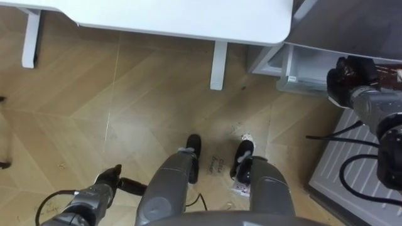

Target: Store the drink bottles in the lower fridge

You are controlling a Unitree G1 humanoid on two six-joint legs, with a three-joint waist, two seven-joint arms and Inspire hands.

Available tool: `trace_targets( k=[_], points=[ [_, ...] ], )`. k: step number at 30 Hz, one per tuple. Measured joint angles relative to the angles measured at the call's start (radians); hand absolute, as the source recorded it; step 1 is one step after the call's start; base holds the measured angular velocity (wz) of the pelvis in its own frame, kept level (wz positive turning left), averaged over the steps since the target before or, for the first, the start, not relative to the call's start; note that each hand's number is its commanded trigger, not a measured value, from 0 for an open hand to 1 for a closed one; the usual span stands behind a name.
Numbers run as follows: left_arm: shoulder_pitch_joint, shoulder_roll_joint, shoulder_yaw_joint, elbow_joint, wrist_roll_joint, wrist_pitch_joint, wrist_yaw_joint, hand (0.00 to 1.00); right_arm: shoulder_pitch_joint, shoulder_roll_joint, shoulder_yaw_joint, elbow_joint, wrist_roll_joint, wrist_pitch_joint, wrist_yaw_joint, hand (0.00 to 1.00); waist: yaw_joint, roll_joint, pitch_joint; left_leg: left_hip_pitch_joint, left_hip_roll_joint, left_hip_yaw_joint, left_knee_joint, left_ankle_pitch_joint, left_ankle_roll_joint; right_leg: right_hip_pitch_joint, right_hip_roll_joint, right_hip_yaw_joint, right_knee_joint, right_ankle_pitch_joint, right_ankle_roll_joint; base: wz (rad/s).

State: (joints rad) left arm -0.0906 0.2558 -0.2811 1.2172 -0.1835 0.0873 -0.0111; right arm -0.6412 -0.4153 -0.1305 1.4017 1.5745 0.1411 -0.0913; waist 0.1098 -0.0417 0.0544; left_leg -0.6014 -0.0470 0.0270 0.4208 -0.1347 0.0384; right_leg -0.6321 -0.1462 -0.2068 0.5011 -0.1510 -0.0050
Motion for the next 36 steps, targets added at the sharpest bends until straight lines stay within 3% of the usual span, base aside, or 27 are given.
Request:
trace_targets(
  k=[9,14,15,30,36],
  points=[
    [0.000,0.001,-0.015,0.001,0.000,0.000,-0.005,0.00,-0.001,0.000,-0.002,-0.001,-0.007,-0.001,-0.016,1.00,-0.001,-0.003,0.0015,0.003,-0.001,0.004,-0.006,0.001,0.002,-0.003,-0.007,0.010,0.004,-0.004,0.006,0.00],
    [0.000,0.001,-0.015,0.001,0.000,0.001,-0.020,0.00,-0.001,0.000,-0.002,-0.001,-0.007,-0.001,-0.021,1.00,0.003,-0.010,0.0063,0.001,-0.002,0.005,0.001,0.000,0.003,-0.003,-0.007,0.014,0.010,-0.007,0.009,0.00],
    [0.000,0.001,-0.015,0.001,0.000,0.001,-0.021,0.00,-0.001,0.000,-0.002,-0.001,-0.007,-0.001,-0.021,0.00,0.003,-0.011,0.0065,0.001,-0.002,0.005,0.002,0.000,0.003,-0.003,-0.007,0.014,0.011,-0.008,0.009,0.00],
    [0.000,0.001,-0.015,0.001,0.000,0.009,-0.026,0.00,0.002,0.001,0.001,-0.002,0.000,-0.002,-0.013,0.00,0.007,-0.009,0.0055,0.001,-0.001,0.004,0.011,0.000,0.003,0.000,0.002,0.011,0.014,-0.005,0.004,0.00],
    [-0.001,0.001,-0.015,0.000,0.000,0.016,-0.038,0.00,0.003,0.001,0.001,-0.004,-0.001,-0.021,0.020,0.00,0.006,-0.011,0.0034,0.001,0.000,0.004,0.015,0.000,0.003,0.002,0.003,0.010,0.014,-0.004,0.002,0.00]
  ],
)
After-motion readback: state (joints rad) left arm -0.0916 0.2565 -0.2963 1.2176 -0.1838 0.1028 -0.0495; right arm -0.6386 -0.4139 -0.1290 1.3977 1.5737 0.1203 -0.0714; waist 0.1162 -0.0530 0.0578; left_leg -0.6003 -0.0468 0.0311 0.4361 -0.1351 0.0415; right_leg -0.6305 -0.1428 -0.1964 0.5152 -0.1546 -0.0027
